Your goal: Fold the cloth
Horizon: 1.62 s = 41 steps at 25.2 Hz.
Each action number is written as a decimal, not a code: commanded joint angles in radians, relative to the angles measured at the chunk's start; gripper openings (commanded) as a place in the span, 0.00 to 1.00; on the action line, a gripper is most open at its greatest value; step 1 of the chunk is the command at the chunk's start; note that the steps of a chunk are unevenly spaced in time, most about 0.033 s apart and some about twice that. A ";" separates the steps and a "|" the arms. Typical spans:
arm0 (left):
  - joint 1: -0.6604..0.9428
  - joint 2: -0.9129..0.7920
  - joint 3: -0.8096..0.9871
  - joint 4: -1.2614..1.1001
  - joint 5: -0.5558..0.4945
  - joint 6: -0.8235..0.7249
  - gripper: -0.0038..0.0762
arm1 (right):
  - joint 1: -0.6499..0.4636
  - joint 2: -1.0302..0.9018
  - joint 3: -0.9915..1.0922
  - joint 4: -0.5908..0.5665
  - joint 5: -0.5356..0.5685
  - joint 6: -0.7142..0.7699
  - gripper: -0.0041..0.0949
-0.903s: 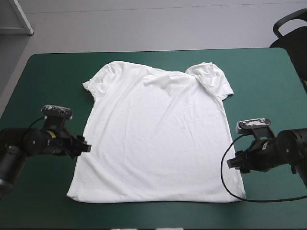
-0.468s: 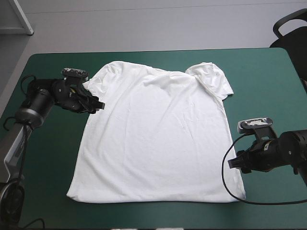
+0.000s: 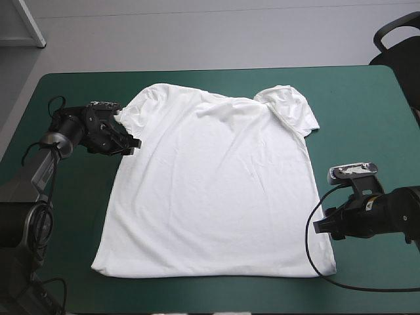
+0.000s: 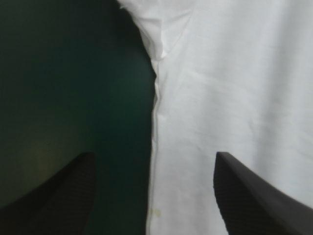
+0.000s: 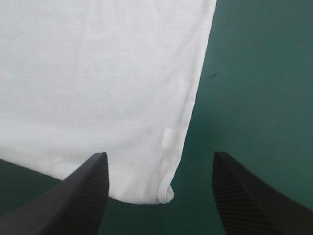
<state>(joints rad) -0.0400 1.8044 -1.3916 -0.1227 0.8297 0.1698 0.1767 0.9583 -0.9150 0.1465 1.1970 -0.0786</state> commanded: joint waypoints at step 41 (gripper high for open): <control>0.005 0.086 -0.035 -0.076 -0.032 0.072 0.07 | -0.067 0.880 -0.681 0.000 -0.222 -0.100 0.53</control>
<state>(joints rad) -0.0301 1.9183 -1.4135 -0.1732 0.7897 0.2459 0.1362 1.8586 -1.5491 0.1136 1.0001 -0.1580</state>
